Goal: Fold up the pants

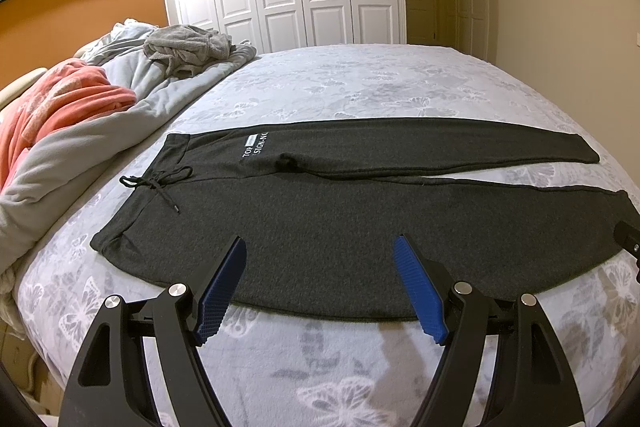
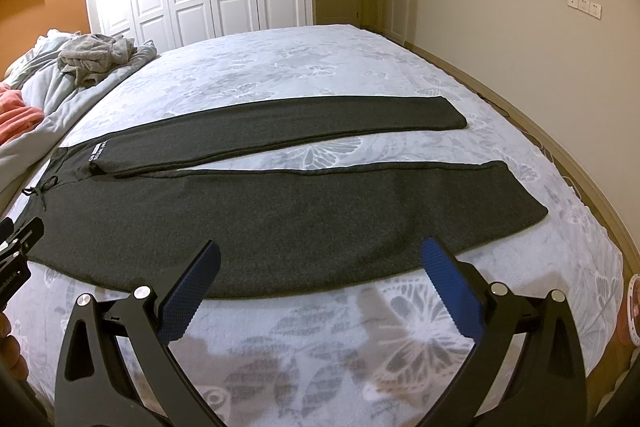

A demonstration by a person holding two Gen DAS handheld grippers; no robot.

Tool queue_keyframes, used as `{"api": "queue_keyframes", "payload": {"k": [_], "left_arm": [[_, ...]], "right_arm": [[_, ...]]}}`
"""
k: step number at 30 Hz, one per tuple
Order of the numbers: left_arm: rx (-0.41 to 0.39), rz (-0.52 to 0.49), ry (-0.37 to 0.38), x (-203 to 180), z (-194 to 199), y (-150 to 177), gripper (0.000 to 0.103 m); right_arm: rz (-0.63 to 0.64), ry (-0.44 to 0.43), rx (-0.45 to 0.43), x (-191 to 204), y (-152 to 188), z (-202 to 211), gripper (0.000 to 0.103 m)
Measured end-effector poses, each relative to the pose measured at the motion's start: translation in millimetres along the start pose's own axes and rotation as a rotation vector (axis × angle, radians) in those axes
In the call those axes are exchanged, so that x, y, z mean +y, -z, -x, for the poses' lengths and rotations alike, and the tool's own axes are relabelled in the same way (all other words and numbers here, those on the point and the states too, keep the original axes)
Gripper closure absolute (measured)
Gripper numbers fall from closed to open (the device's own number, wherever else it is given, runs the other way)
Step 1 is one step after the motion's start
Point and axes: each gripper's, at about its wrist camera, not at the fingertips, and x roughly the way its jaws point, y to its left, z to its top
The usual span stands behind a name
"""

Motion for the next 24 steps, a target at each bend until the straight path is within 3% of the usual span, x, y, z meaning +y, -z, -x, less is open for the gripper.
{"api": "queue_keyframes", "payload": {"k": [15, 17, 23, 24], "left_arm": [[0.015, 0.004, 0.010, 2, -3, 3, 0.029], [0.031, 0.017, 0.035, 5, -6, 2, 0.024], [0.064, 0.052, 0.053, 34, -21, -31, 0.021], [0.059, 0.044, 0.057, 40, -24, -39, 0.015]], "right_arm": [[-0.010, -0.002, 0.004, -4, 0, 1, 0.005], [-0.007, 0.001, 0.009, -8, -3, -1, 0.005], [0.028, 0.017, 0.068, -55, -61, -25, 0.005], [0.034, 0.033, 0.072, -65, -72, -33, 0.005]]}}
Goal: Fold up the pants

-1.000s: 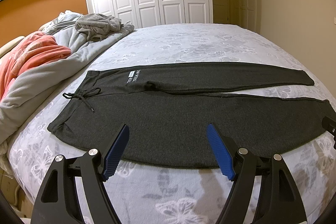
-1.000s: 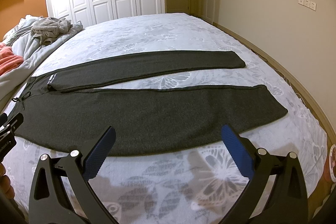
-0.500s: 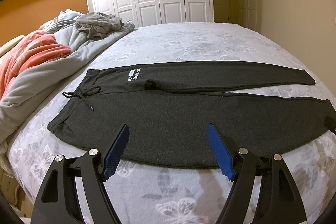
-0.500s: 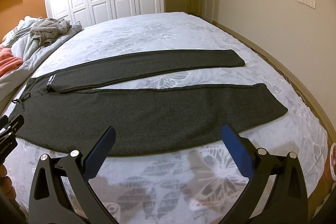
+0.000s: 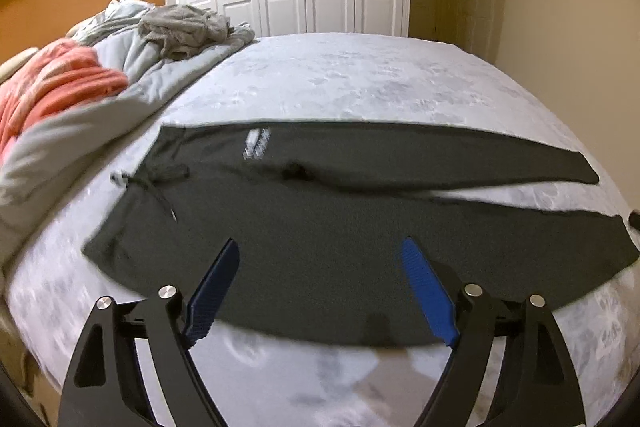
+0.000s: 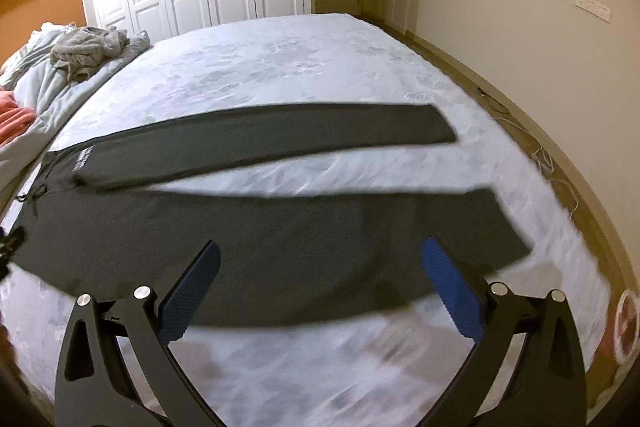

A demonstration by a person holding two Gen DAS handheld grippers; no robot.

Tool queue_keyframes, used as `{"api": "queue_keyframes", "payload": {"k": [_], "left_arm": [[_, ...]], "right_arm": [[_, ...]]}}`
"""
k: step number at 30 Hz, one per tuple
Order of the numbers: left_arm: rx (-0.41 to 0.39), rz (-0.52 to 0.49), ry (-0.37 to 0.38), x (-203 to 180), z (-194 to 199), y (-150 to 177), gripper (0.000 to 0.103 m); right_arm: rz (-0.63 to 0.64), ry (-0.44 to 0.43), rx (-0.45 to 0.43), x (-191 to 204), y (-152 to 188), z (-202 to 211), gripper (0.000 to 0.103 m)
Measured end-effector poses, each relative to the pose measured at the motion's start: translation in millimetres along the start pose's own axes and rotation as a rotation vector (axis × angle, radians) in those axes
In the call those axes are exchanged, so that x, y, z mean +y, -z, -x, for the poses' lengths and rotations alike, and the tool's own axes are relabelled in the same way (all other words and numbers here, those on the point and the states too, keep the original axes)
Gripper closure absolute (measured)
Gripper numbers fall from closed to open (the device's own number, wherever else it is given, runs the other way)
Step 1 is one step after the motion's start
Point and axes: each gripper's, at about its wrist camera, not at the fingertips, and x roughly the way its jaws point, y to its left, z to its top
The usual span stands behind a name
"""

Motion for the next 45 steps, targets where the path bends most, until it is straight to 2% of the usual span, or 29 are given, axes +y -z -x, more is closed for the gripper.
{"api": "queue_keyframes", "payload": {"k": [2, 5, 9, 13, 17, 19, 21, 23, 24, 25, 26, 27, 28, 29, 30, 34, 38, 41, 45], "left_arm": [[-0.006, 0.009, 0.002, 22, -10, -21, 0.014], [-0.002, 0.054, -0.020, 58, -38, -48, 0.014], [0.049, 0.111, -0.119, 107, -100, -87, 0.014], [0.135, 0.248, -0.114, 167, -168, -123, 0.014], [0.181, 0.340, -0.210, 223, -239, -148, 0.014], [0.212, 0.341, -0.253, 237, -267, -152, 0.014], [0.249, 0.340, -0.326, 254, -296, -152, 0.014], [0.306, 0.374, -0.342, 270, -324, -143, 0.015], [0.323, 0.379, -0.336, 274, -332, -139, 0.026], [0.333, 0.373, -0.335, 277, -339, -136, 0.034], [0.320, 0.352, -0.346, 277, -343, -134, 0.034], [0.289, 0.329, -0.338, 277, -342, -136, 0.050], [0.274, 0.315, -0.340, 276, -340, -137, 0.067], [0.271, 0.304, -0.337, 276, -337, -140, 0.070], [0.267, 0.317, -0.310, 279, -331, -141, 0.076], [0.143, 0.351, -0.234, 283, -279, -150, 0.077], [0.050, 0.285, -0.193, 270, -198, -152, 0.077], [0.013, 0.232, -0.174, 260, -137, -143, 0.077], [-0.010, 0.146, -0.177, 234, -77, -120, 0.077]], "right_arm": [[-0.015, -0.008, 0.033, -31, -27, -25, 0.005], [-0.110, -0.045, 0.107, -82, -60, -80, 0.005], [-0.259, -0.043, 0.149, -124, -93, -150, 0.005], [-0.311, -0.024, 0.146, -135, -124, -200, 0.005], [-0.295, 0.048, 0.142, -135, -146, -242, 0.005], [-0.303, 0.045, 0.155, -137, -150, -262, 0.005], [-0.314, 0.019, 0.185, -136, -152, -280, 0.005], [-0.302, -0.017, 0.218, -127, -148, -297, 0.005], [-0.282, -0.025, 0.223, -121, -146, -301, 0.005], [-0.252, -0.026, 0.222, -113, -144, -305, 0.007], [-0.222, -0.018, 0.217, -105, -142, -305, 0.022], [-0.195, -0.001, 0.205, -99, -141, -304, 0.042], [-0.189, -0.021, 0.184, -94, -141, -300, 0.051], [-0.198, -0.039, 0.178, -93, -142, -297, 0.082], [-0.219, -0.046, 0.166, -93, -143, -290, 0.103], [-0.214, -0.078, 0.045, -95, -145, -240, 0.103], [-0.207, -0.079, -0.063, -118, -134, -172, 0.103], [-0.227, -0.072, -0.099, -145, -117, -128, 0.103], [-0.233, -0.062, -0.084, -168, -87, -85, 0.103]]}}
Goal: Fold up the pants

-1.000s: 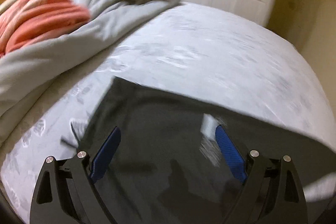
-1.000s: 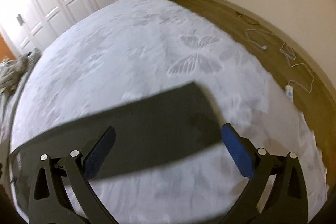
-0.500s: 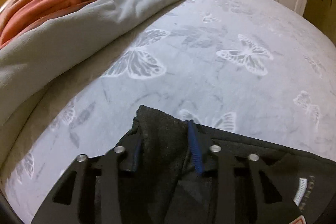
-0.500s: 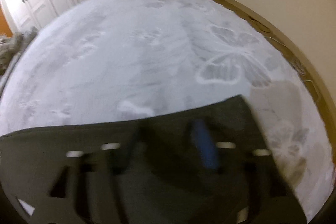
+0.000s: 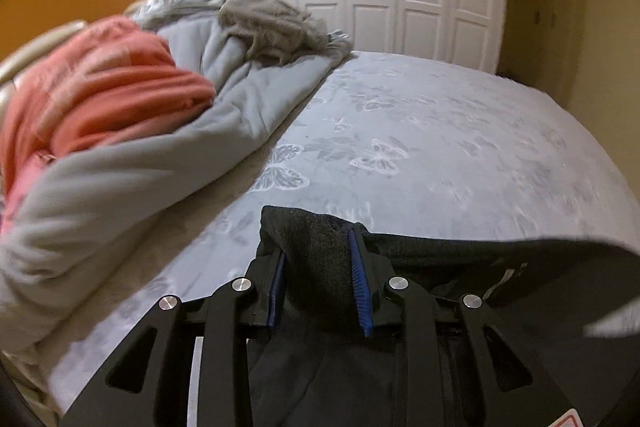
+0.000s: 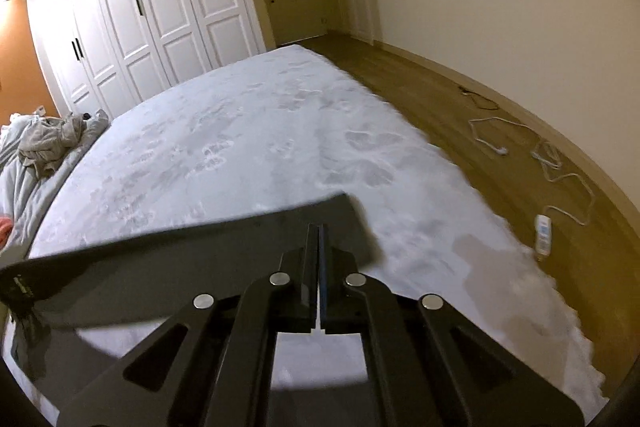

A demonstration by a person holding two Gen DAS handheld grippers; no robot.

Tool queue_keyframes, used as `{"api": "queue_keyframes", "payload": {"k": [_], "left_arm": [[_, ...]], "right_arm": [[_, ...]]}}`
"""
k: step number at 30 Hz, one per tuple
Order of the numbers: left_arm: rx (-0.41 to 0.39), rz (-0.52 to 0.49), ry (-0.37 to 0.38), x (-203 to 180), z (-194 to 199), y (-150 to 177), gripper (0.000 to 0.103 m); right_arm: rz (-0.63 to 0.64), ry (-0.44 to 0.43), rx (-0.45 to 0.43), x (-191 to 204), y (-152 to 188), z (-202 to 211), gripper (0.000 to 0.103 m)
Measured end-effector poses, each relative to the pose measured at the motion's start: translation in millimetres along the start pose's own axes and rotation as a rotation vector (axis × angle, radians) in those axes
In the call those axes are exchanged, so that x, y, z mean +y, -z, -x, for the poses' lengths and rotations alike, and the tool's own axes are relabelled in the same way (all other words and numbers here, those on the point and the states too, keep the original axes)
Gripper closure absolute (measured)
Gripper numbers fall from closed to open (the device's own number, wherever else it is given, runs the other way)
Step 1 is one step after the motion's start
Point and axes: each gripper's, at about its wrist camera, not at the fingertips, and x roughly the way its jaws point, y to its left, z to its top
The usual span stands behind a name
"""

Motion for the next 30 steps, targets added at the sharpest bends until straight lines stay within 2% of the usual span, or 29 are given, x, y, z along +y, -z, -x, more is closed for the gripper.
{"api": "queue_keyframes", "payload": {"k": [6, 11, 19, 30], "left_arm": [[-0.047, -0.050, -0.002, -12, 68, 35, 0.077], [-0.048, -0.050, 0.016, -15, 91, 52, 0.076], [-0.056, -0.065, 0.003, -12, 89, 67, 0.076], [-0.037, -0.074, 0.010, 9, 78, 90, 0.075]], "right_arm": [[-0.001, -0.027, 0.045, -2, 36, 33, 0.103], [0.034, -0.078, 0.082, 26, 64, 41, 0.103], [0.093, -0.099, 0.115, 69, 91, 45, 0.103], [0.110, -0.106, 0.148, 93, 117, 39, 0.103]]}}
